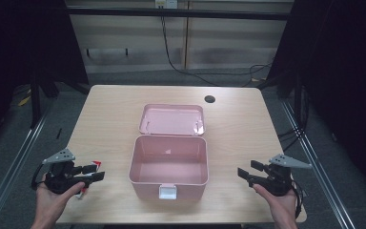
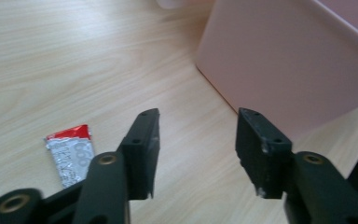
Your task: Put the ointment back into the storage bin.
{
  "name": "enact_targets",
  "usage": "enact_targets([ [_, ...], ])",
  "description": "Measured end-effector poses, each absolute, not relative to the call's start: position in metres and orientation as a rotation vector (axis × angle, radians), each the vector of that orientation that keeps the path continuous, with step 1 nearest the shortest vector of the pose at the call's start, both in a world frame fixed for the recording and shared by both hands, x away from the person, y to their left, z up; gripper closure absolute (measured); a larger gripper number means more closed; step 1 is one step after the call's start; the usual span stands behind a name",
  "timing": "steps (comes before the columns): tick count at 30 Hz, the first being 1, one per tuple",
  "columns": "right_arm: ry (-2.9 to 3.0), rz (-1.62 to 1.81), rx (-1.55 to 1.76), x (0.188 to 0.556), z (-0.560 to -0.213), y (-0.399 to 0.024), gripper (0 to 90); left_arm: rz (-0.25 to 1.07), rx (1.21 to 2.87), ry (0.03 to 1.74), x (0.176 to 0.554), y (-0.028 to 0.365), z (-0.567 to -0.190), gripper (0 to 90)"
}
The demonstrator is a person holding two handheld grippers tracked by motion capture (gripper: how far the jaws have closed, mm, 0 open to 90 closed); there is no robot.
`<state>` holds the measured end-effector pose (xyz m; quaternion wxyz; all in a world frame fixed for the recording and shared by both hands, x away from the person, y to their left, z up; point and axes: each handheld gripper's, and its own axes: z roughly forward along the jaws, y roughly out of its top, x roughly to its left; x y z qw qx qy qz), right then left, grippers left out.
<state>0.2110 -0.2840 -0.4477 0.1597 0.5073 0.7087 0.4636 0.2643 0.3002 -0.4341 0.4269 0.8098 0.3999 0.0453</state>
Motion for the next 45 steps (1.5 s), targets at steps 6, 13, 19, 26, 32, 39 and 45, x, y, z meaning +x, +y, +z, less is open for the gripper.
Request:
enact_targets([
  [6, 2.049, 1.318, 1.436, 0.210, -0.448, -0.277, 31.8, 0.109, 2.045, 0.988, 0.263, 0.300, -0.434, 48.6],
  [13, 2.053, 1.308, 1.468, 0.207, -0.449, -0.274, 30.1, 0.079, 2.043, 0.992, 0.266, 0.300, -0.428, 43.9],
  [19, 2.058, 1.326, 1.497, 0.206, -0.449, -0.273, 30.2, 0.080, 2.094, 0.939, 0.276, 0.294, -0.411, 44.5],
  [26, 2.078, 1.320, 1.508, 0.207, -0.450, -0.272, 30.1, 0.099, 2.165, 0.956, 0.294, 0.283, -0.398, 49.3],
  [32, 2.085, 1.322, 1.503, 0.207, -0.451, -0.271, 30.0, 0.089, 2.247, 0.994, 0.299, 0.285, -0.405, 53.5],
  [39, 2.105, 1.316, 1.496, 0.208, -0.451, -0.269, 29.2, 0.112, 2.305, 1.111, 0.303, 0.294, -0.417, 56.0],
  [45, 2.119, 1.319, 1.508, 0.208, -0.451, -0.268, 28.7, 0.071, 2.373, 1.148, 0.306, 0.299, -0.425, 56.3],
])
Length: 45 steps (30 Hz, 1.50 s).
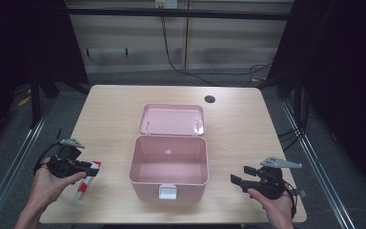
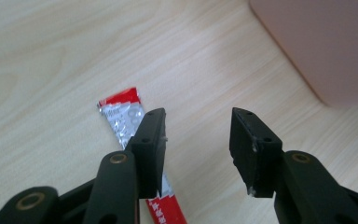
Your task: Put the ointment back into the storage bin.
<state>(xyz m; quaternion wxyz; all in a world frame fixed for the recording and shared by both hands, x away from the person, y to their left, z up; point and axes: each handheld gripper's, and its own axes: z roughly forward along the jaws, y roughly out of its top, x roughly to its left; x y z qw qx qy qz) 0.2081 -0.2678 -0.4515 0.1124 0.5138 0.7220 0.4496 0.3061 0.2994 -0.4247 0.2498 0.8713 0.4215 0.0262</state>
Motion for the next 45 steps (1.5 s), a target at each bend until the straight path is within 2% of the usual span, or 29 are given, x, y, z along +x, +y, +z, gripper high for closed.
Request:
enact_targets([
  [11, 2.120, 1.314, 1.513, 0.209, -0.452, -0.267, 28.0, 0.081, 2.428, 1.241, 0.314, 0.303, -0.434, 57.8],
  [16, 2.116, 1.315, 1.513, 0.209, -0.452, -0.268, 27.5, 0.041, 2.433, 1.280, 0.315, 0.307, -0.439, 59.3],
  [32, 2.106, 1.321, 1.516, 0.209, -0.451, -0.268, 27.3, 0.084, 2.534, 1.307, 0.317, 0.301, -0.450, 58.1],
  [45, 2.115, 1.311, 1.514, 0.210, -0.452, -0.267, 26.9, 0.047, 2.569, 1.345, 0.323, 0.293, -0.457, 61.2],
])
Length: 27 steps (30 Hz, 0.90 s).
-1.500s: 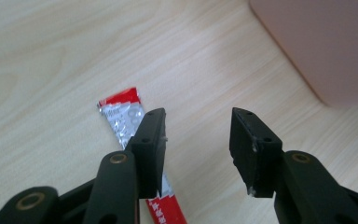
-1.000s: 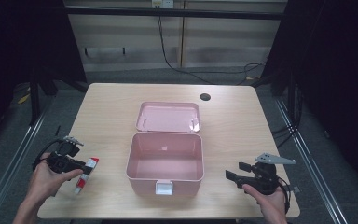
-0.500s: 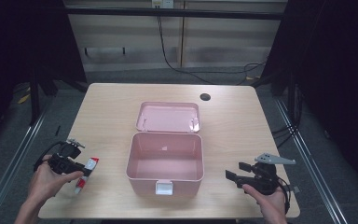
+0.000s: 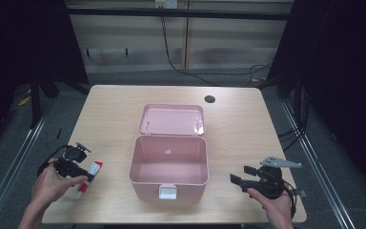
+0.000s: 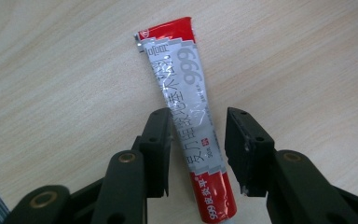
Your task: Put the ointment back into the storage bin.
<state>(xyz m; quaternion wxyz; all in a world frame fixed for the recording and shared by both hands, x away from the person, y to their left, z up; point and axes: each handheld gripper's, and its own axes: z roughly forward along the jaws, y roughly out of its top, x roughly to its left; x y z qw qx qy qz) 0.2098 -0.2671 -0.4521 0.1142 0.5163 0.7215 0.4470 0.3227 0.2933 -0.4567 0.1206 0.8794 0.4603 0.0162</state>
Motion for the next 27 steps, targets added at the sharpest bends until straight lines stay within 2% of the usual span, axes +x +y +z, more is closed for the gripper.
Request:
enact_targets([
  [9, 2.118, 1.309, 1.521, 0.210, -0.452, -0.267, 26.4, 0.041, 2.633, 1.296, 0.325, 0.286, -0.462, 68.2],
  [25, 2.133, 1.288, 1.521, 0.210, -0.453, -0.265, 26.4, 0.064, 2.704, 1.248, 0.323, 0.278, -0.464, 70.6],
  [27, 2.131, 1.286, 1.524, 0.210, -0.453, -0.266, 26.4, 0.033, 2.705, 1.245, 0.323, 0.279, -0.464, 70.6],
])
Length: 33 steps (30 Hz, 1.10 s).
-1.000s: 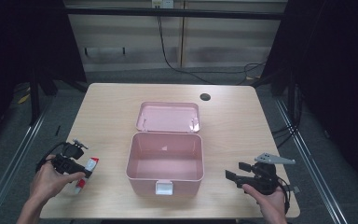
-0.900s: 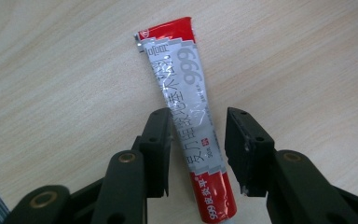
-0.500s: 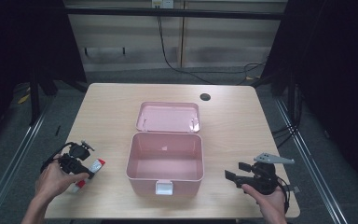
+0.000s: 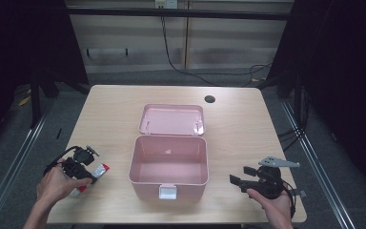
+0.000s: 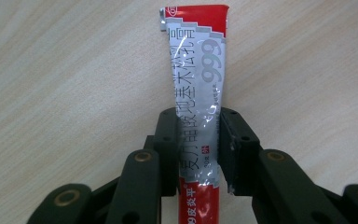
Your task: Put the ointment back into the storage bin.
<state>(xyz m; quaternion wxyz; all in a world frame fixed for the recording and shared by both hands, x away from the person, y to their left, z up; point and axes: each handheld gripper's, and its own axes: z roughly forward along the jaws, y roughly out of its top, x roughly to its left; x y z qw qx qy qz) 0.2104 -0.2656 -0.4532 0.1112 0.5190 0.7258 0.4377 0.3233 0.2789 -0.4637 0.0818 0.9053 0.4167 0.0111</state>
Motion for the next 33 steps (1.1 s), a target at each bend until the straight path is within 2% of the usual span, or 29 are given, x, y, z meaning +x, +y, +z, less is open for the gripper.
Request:
enact_targets([
  [7, 2.138, 1.282, 1.527, 0.211, -0.454, -0.265, 26.4, -0.046, 2.655, 1.228, 0.323, 0.280, -0.462, 70.6],
  [14, 2.144, 1.289, 1.516, 0.211, -0.453, -0.264, 26.1, -0.054, 2.605, 1.246, 0.321, 0.280, -0.451, 70.6],
  [20, 2.159, 1.291, 1.515, 0.212, -0.454, -0.263, 25.8, -0.117, 2.593, 1.159, 0.319, 0.279, -0.442, 70.6],
  [27, 2.159, 1.289, 1.522, 0.212, -0.454, -0.263, 25.4, -0.118, 2.536, 1.175, 0.319, 0.285, -0.432, 70.6],
  [33, 2.160, 1.289, 1.524, 0.212, -0.454, -0.263, 24.7, -0.151, 2.549, 1.108, 0.315, 0.286, -0.426, 70.5],
])
